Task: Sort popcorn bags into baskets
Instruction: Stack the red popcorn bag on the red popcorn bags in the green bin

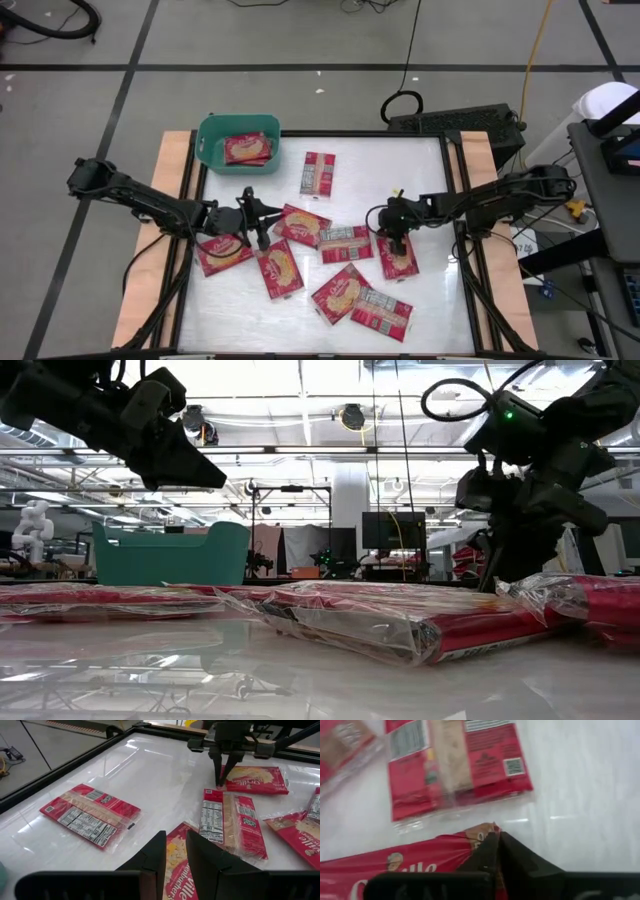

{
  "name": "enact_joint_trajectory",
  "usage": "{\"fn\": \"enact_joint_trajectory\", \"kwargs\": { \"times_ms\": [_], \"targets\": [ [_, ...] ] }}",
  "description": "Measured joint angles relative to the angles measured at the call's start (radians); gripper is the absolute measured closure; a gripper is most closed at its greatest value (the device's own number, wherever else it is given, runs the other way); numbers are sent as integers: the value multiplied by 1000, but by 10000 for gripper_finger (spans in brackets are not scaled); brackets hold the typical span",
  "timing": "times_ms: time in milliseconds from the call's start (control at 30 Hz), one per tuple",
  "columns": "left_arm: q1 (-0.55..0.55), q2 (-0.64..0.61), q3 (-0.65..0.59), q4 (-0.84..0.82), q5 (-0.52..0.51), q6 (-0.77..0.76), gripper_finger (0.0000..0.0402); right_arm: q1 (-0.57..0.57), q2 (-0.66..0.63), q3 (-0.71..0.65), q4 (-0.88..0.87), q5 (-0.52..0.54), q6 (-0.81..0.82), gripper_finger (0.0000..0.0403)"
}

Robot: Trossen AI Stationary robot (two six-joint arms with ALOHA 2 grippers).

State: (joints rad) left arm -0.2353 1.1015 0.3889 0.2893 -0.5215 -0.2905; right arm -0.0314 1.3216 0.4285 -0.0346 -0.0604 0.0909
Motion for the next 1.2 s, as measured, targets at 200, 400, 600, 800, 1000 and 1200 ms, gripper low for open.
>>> {"fn": "enact_joint_trajectory", "kwargs": {
  "times_ms": [200, 400, 600, 800, 1000, 1200],
  "targets": [
    [8, 0, 0, 0, -3, 24, 325, -1, -23, -7, 45, 78, 27, 401],
    [56, 0, 0, 1, -3, 50, 325, -35, -110, 13, 12, 232, 43, 403],
    [119, 0, 1, 5, -3, 89, 325, -92, -203, 18, -73, 330, 118, 403],
    [171, 0, 1, 52, -2, 154, 325, -115, -303, 19, -106, 351, 133, 403],
    [231, 0, 1, 151, 12, 156, 325, -113, -402, 19, -40, 351, 133, 403],
    [270, 21, 1, 271, 155, 124, 321, -113, -436, 20, 19, 351, 113, 403]
  ]
}}
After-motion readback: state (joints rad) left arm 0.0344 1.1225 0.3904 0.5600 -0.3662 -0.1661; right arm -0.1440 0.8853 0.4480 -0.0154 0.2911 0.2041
